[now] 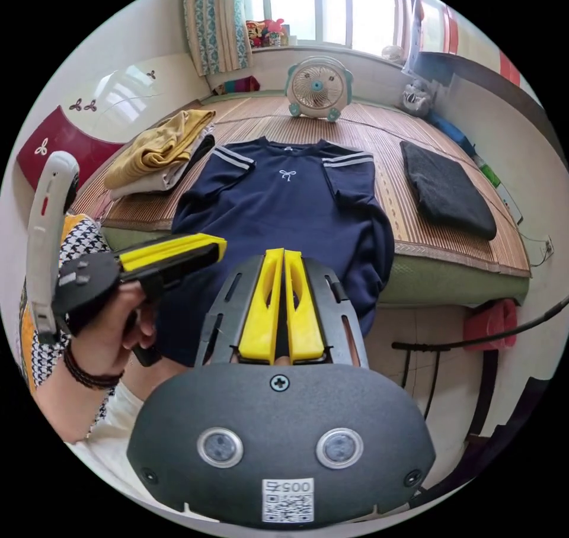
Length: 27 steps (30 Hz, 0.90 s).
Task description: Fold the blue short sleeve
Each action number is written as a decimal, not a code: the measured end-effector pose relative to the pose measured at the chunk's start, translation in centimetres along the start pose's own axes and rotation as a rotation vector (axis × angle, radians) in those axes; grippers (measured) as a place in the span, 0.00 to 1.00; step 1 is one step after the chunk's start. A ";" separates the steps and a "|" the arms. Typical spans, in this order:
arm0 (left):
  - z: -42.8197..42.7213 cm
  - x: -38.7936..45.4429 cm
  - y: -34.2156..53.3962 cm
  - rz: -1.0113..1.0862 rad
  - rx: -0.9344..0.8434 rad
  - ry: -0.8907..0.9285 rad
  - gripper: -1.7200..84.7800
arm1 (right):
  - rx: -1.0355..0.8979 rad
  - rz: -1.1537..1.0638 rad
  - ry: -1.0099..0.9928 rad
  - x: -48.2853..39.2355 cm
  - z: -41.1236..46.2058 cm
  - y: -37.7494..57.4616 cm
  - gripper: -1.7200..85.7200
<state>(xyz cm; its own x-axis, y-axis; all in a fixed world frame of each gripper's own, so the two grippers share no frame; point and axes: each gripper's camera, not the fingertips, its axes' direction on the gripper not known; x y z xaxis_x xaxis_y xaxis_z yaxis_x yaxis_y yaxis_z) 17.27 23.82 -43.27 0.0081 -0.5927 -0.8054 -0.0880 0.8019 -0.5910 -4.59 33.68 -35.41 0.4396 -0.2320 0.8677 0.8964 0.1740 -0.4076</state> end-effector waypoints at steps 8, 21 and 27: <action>4.2 0.4 -2.0 -0.144 -0.101 0.045 0.02 | -0.047 0.052 -0.083 2.1 2.0 -1.9 0.01; 5.9 4.3 -2.2 -0.184 0.026 -0.136 0.01 | -0.075 -0.026 0.000 0.9 4.8 -5.2 0.01; 6.2 5.1 -2.2 -0.177 0.053 -0.160 0.02 | -0.077 -0.020 -0.009 0.6 4.8 -6.0 0.01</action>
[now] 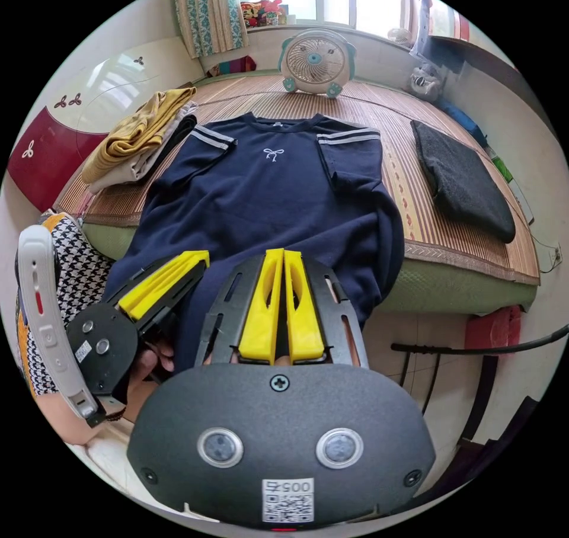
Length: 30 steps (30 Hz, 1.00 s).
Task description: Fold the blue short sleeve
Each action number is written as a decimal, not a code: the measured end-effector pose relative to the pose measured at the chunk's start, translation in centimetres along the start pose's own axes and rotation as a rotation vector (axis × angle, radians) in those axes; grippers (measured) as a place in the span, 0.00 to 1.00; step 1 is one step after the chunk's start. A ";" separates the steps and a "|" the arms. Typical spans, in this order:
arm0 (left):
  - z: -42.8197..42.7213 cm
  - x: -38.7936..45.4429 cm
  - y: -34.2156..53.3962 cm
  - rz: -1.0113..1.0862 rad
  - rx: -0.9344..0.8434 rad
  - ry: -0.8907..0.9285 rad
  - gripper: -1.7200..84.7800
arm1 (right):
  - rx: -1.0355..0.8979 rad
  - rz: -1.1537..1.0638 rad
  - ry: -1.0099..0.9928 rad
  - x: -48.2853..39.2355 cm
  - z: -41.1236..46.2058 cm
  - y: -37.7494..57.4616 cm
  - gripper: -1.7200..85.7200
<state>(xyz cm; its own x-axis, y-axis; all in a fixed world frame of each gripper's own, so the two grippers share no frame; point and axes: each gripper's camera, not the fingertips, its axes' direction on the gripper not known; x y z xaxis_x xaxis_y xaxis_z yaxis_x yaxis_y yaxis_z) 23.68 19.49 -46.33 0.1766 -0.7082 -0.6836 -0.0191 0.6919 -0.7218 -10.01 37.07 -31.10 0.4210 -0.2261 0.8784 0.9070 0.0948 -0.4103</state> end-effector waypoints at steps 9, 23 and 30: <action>1.0 0.7 -1.1 0.017 -0.045 -0.002 0.02 | -0.004 -0.003 0.024 -0.7 -0.3 -1.1 0.01; 2.2 0.2 -1.8 0.027 -0.114 0.013 0.02 | -0.007 -0.002 0.032 -1.8 -0.5 -2.1 0.01; 2.0 -1.0 -1.7 0.037 -0.153 0.071 0.01 | 0.001 0.000 0.031 -2.8 -1.2 -2.7 0.01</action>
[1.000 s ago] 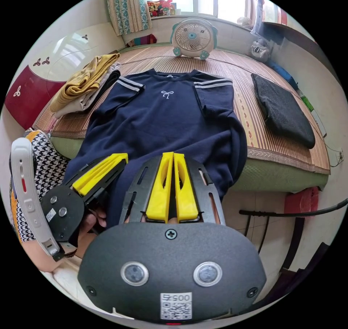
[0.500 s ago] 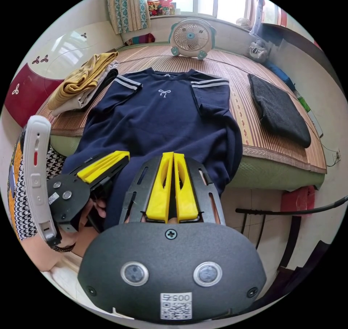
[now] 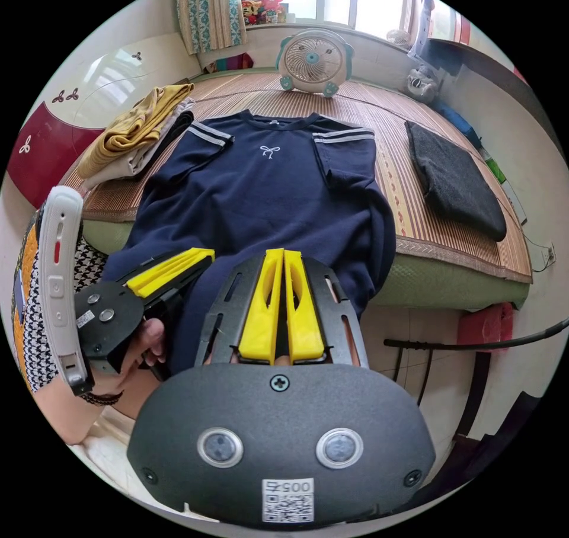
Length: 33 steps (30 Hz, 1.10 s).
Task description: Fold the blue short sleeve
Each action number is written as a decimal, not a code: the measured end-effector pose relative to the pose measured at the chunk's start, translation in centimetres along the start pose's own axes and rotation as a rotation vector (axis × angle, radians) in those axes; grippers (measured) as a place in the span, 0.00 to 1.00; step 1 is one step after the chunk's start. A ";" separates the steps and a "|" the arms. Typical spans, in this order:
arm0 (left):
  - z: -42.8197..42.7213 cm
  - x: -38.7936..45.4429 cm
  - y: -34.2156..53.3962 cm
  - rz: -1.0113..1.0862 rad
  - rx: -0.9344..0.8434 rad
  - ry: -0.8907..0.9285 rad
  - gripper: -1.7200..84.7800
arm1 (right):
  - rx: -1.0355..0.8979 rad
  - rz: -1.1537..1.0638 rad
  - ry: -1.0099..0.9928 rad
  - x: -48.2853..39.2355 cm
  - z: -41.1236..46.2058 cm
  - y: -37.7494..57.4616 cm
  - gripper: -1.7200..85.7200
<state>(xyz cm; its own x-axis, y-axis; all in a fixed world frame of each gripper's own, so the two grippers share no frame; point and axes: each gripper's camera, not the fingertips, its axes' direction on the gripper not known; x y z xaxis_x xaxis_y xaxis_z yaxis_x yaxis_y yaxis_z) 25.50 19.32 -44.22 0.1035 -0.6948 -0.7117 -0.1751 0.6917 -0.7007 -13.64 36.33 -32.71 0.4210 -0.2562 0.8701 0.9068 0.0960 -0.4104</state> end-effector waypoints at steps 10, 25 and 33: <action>-5.7 -3.4 3.7 0.079 0.166 0.093 0.01 | 0.042 0.088 -0.066 -2.8 -3.3 -0.6 0.01; -7.8 -10.5 7.1 0.018 0.137 0.061 0.06 | 0.006 0.174 0.125 -14.8 5.2 -1.0 0.00; -7.7 -11.4 7.5 0.028 0.133 0.073 0.06 | -0.017 0.149 0.150 -16.9 5.8 -1.6 0.00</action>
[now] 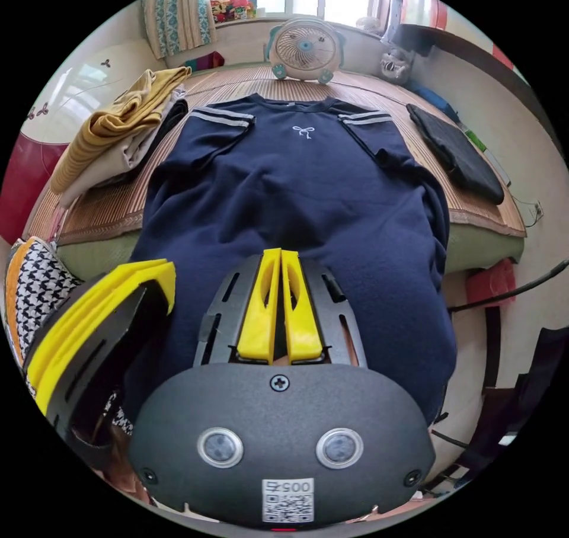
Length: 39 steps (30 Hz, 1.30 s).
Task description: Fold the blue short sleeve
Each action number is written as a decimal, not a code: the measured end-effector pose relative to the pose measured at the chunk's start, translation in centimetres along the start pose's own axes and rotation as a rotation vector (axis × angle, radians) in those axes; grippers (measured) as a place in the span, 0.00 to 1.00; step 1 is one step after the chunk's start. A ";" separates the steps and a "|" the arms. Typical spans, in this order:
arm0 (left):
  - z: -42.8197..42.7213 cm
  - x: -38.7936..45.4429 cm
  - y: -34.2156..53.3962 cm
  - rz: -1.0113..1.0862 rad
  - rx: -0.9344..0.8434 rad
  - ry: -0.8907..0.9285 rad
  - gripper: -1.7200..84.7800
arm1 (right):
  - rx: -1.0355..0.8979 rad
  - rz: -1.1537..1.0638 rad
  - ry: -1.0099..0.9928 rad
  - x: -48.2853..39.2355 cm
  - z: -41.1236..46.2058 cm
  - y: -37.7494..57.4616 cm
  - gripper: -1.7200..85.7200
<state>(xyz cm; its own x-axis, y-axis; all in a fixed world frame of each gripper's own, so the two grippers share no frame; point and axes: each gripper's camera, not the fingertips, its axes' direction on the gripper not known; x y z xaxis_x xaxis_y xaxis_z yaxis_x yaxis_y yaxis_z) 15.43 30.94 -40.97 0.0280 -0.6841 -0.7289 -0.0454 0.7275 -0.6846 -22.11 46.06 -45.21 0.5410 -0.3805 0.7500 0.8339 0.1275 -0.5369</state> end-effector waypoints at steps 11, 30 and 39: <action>-0.6 -1.2 1.0 -0.010 0.002 0.027 0.06 | 0.057 -0.013 0.032 -2.2 -0.2 1.3 0.00; -1.2 -2.1 2.3 -0.022 0.007 0.037 0.06 | 0.216 -0.034 0.002 -3.9 0.1 4.2 0.00; -1.3 -2.0 2.7 -0.021 0.011 0.041 0.06 | 0.221 -0.034 0.007 -4.3 0.4 4.6 0.00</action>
<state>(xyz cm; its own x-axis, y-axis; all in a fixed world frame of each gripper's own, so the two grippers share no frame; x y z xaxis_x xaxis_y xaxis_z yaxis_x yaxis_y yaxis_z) 13.98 34.24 -41.34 -0.0126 -0.7005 -0.7135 -0.0338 0.7134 -0.6999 -20.55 48.71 -50.77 0.5117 -0.3942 0.7634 0.8559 0.3116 -0.4128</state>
